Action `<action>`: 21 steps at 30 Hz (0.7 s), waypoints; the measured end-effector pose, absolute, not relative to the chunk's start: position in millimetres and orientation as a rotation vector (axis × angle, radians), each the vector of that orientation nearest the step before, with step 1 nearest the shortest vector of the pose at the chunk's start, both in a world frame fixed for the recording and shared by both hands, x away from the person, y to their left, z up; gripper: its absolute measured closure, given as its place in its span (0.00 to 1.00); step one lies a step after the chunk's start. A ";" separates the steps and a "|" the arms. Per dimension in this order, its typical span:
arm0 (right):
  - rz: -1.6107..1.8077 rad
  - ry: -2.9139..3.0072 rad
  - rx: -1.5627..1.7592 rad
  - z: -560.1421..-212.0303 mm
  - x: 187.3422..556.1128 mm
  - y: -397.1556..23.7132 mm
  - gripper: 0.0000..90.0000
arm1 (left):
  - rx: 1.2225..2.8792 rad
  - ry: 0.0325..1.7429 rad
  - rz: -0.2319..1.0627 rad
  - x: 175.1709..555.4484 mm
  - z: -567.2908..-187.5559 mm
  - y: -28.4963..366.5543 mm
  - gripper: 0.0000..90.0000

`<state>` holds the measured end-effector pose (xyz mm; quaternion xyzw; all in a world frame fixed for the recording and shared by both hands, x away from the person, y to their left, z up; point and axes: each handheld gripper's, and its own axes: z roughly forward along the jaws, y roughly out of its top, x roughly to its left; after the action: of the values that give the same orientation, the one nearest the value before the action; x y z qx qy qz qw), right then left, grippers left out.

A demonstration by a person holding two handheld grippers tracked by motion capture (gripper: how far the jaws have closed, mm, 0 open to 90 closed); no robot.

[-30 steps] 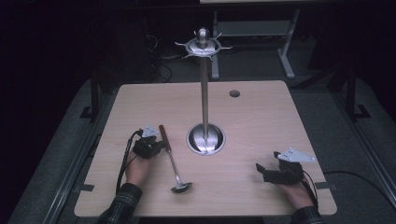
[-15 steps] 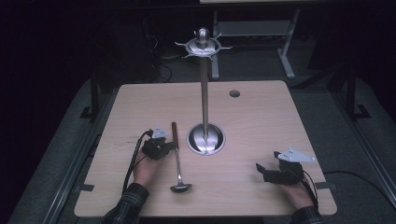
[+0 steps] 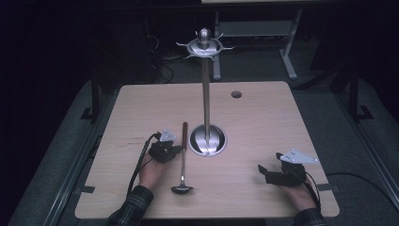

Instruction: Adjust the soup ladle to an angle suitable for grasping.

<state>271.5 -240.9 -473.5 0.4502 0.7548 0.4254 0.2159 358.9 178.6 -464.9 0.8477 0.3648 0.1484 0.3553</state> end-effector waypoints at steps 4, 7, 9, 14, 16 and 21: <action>1.180 2.091 1.243 -473.4 271.5 -241.3 0.15 | 2.193 0.940 0.377 358.5 -464.2 178.6 0.99; 1.180 2.090 1.243 -473.1 271.5 -241.5 0.15 | 2.187 0.933 0.359 356.4 -460.6 179.1 1.00; 1.179 2.091 1.243 -473.0 271.3 -241.6 0.15 | 2.194 0.910 0.333 352.1 -454.4 178.8 1.00; 1.181 2.089 1.246 -472.7 271.0 -241.9 0.15 | 2.237 0.853 0.249 333.7 -439.9 171.5 1.00; 1.181 2.088 1.249 -472.3 270.6 -241.9 0.15 | 2.264 0.830 0.232 326.0 -437.1 168.1 1.00; 1.183 2.085 1.254 -472.0 270.4 -241.7 0.15 | 2.352 0.821 0.149 310.9 -435.5 159.3 1.00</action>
<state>270.4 -241.7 -472.0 0.4524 0.7524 0.4270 0.2164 310.9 159.3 -435.5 0.8938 0.3118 0.0566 0.3174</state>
